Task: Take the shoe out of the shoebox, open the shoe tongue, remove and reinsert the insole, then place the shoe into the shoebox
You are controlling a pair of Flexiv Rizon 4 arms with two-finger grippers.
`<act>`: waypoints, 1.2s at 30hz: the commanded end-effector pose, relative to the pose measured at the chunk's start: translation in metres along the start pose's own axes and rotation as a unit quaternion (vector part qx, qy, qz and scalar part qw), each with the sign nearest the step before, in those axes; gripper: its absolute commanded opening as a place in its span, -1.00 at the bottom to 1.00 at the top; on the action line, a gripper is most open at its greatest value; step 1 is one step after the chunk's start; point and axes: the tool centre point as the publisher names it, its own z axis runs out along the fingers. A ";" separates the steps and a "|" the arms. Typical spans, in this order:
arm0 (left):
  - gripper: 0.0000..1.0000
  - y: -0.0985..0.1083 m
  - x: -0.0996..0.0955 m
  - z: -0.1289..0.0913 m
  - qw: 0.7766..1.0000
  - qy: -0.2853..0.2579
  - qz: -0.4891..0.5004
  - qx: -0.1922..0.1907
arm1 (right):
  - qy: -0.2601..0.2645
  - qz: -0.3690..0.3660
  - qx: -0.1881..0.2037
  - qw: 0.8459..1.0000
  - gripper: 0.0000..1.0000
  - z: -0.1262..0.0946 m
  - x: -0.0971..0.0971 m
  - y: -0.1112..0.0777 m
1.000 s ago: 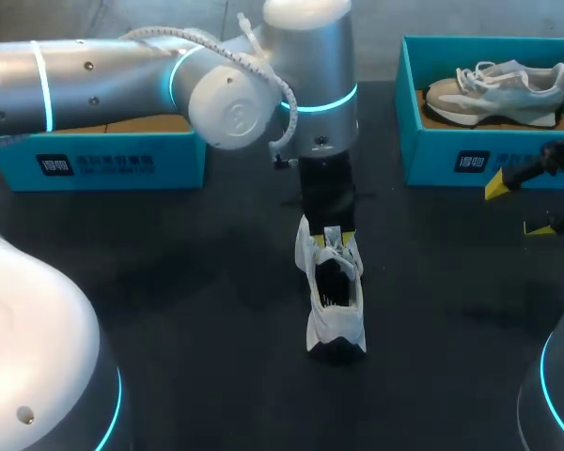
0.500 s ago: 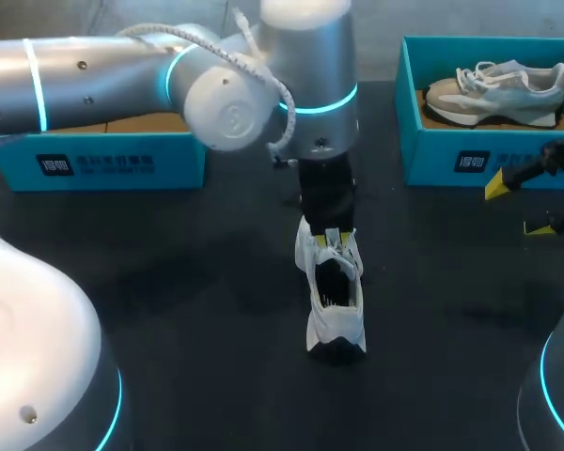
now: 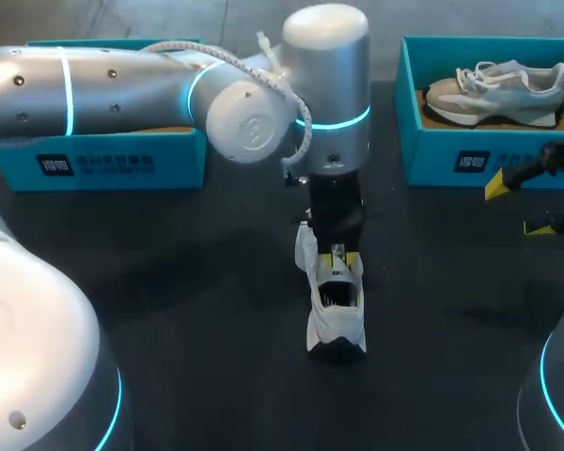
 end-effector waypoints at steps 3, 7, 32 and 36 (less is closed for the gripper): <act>-0.51 -0.009 0.007 0.008 1.000 0.003 0.005 0.006 | -0.002 0.001 0.000 1.000 1.00 0.001 0.000 0.000; -0.52 -0.016 0.009 0.000 1.000 -0.001 0.011 0.003 | -0.002 0.001 0.000 1.000 1.00 0.001 0.000 0.000; 1.00 -0.038 0.021 -0.109 0.999 0.019 -0.023 -0.034 | -0.002 0.001 0.000 1.000 1.00 0.001 0.000 0.000; 1.00 -0.043 0.027 -0.117 0.998 0.030 -0.038 -0.035 | -0.002 0.001 0.000 1.000 1.00 0.001 0.000 0.000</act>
